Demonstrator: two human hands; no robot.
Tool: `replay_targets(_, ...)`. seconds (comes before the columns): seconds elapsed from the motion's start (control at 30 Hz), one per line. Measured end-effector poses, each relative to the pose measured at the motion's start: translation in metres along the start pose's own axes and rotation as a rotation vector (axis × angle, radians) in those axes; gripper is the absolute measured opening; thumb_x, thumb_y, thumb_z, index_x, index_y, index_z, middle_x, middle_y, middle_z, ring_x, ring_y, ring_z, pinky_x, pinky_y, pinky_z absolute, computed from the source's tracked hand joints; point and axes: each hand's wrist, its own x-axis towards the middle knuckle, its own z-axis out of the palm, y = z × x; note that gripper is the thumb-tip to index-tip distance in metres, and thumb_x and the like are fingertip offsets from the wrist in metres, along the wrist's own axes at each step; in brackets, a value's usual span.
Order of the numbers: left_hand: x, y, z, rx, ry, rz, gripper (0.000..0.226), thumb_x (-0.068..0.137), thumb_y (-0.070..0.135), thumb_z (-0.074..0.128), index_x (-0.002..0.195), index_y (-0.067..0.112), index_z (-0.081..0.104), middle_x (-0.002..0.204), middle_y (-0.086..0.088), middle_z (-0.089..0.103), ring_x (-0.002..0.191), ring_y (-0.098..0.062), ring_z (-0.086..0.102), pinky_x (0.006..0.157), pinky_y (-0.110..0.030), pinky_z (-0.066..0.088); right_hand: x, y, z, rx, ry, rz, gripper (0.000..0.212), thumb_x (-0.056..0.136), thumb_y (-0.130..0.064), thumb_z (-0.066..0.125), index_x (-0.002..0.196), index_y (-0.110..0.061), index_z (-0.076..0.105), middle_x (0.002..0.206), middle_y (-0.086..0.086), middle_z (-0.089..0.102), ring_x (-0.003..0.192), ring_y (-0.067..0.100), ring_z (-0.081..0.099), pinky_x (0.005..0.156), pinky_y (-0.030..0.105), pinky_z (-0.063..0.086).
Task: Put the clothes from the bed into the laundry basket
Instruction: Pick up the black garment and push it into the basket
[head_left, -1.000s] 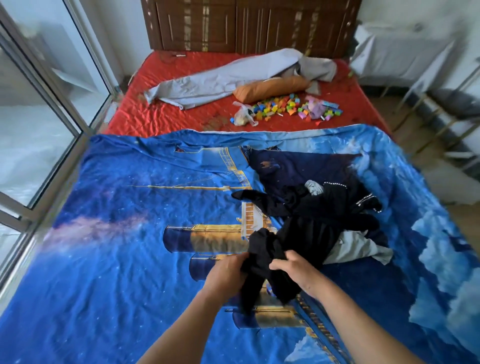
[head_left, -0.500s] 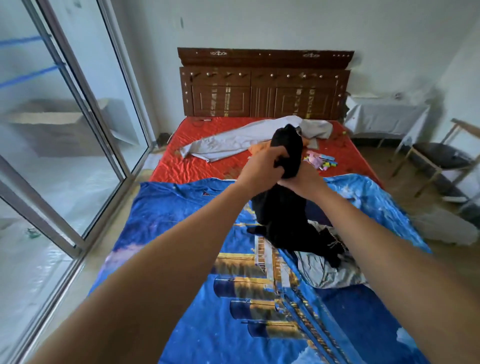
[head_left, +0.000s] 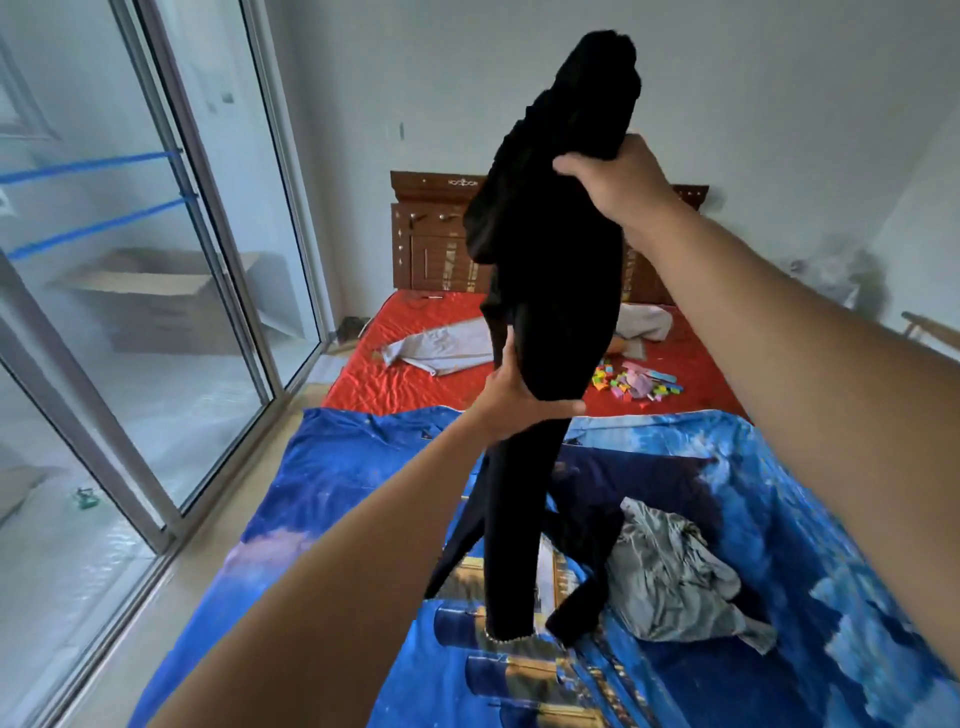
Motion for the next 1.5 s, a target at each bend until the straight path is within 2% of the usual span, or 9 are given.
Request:
replay_targets(0.2, -0.013, -0.044, 0.027, 0.017, 0.185, -0.249, 0.135, 0.071, 0.042, 0.085, 0.159, 0.035, -0.017, 0.132, -0.015, 0.064, 0.12, -0.036, 0.061, 0.1, -0.048, 0.051, 0.013, -0.08, -0.018, 0.164, -0.076, -0.2, 0.022, 0.081, -0.024, 0.072, 0.098, -0.011, 0.069, 0.091, 0.006, 0.072, 0.087, 0.022, 0.075, 0.074, 0.033, 0.058)
replay_targets(0.3, -0.013, -0.063, 0.006, 0.001, 0.214, -0.344, 0.088, 0.082, 0.025, 0.076, 0.156, 0.018, 0.029, 0.108, -0.009, 0.068, 0.097, -0.031, 0.066, 0.08, -0.04, 0.053, 0.017, -0.1, -0.028, 0.087, -0.2, -0.288, 0.019, 0.089, -0.028, 0.065, 0.101, -0.014, 0.059, 0.088, 0.003, 0.059, 0.091, 0.024, 0.066, 0.076, 0.035, 0.053)
replay_targets(0.4, -0.019, -0.079, -0.019, 0.021, 0.288, -0.411, 0.036, 0.088, 0.024, 0.069, 0.115, 0.0, 0.067, 0.1, -0.015, 0.073, 0.099, -0.033, 0.071, 0.076, -0.037, 0.052, 0.021, -0.103, -0.028, 0.066, -0.235, -0.284, 0.019, 0.09, -0.033, 0.064, 0.101, -0.018, 0.059, 0.088, -0.004, 0.06, 0.095, 0.02, 0.066, 0.079, 0.032, 0.054)
replay_targets(0.67, -0.022, -0.064, -0.085, -0.157, 0.454, -0.469, 0.034, 0.096, 0.02, 0.06, 0.115, -0.007, 0.068, 0.109, -0.026, 0.072, 0.103, -0.037, 0.069, 0.079, -0.037, 0.054, 0.014, -0.079, 0.012, 0.064, -0.258, -0.191, 0.04, 0.074, -0.035, 0.075, 0.111, -0.021, 0.071, 0.107, -0.001, 0.076, 0.097, 0.016, 0.075, 0.091, 0.037, 0.06)
replay_targets(0.77, -0.011, -0.033, -0.116, -0.403, 0.511, -0.438, 0.023, 0.098, 0.012, 0.049, 0.109, 0.0, 0.065, 0.092, -0.012, 0.065, 0.078, -0.019, 0.067, 0.057, -0.023, 0.053, 0.001, -0.039, 0.043, -0.121, -0.422, -0.075, 0.034, 0.068, -0.039, 0.081, 0.1, -0.029, 0.073, 0.097, -0.012, 0.077, 0.093, 0.011, 0.074, 0.076, 0.021, 0.056)
replay_targets(0.9, -0.015, 0.013, -0.156, -0.755, 0.42, -0.419, 0.029, 0.094, 0.01, 0.045, 0.066, 0.015, 0.052, 0.044, -0.001, 0.051, 0.031, -0.012, 0.051, 0.036, -0.015, 0.04, -0.025, 0.031, 0.102, -0.434, -0.585, -0.053, 0.051, 0.082, -0.033, 0.078, 0.128, -0.019, 0.063, 0.124, 0.009, 0.069, 0.113, 0.03, 0.064, 0.083, 0.031, 0.045)
replay_targets(1.13, -0.068, -0.017, -0.213, -0.813, 0.416, -0.385, 0.03, 0.081, 0.011, 0.048, 0.055, 0.021, 0.038, 0.055, 0.002, 0.037, 0.045, -0.015, 0.036, 0.049, -0.027, 0.03, -0.063, 0.065, 0.225, -0.45, -0.646, -0.116, 0.035, 0.091, -0.027, 0.068, 0.118, -0.006, 0.066, 0.117, 0.026, 0.069, 0.109, 0.043, 0.064, 0.079, 0.039, 0.046)
replay_targets(1.4, -0.159, -0.094, -0.288, -0.757, 0.743, -0.437, 0.019, 0.09, 0.024, 0.054, 0.095, 0.009, 0.065, 0.09, -0.014, 0.062, 0.083, -0.029, 0.061, 0.08, -0.04, 0.049, -0.138, 0.019, 0.376, -0.336, -0.902, -0.295, 0.044, 0.087, -0.025, 0.059, 0.126, -0.005, 0.057, 0.12, 0.024, 0.066, 0.107, 0.041, 0.064, 0.077, 0.031, 0.038)
replay_targets(1.5, -0.212, -0.13, -0.322, -0.683, 0.877, -0.509, 0.03, 0.085, 0.026, 0.054, 0.103, 0.006, 0.066, 0.1, -0.017, 0.062, 0.095, -0.031, 0.061, 0.088, -0.046, 0.054, -0.187, -0.004, 0.436, -0.283, -0.999, -0.324, 0.044, 0.091, -0.019, 0.057, 0.132, -0.004, 0.053, 0.126, 0.026, 0.064, 0.111, 0.043, 0.063, 0.087, 0.04, 0.049)
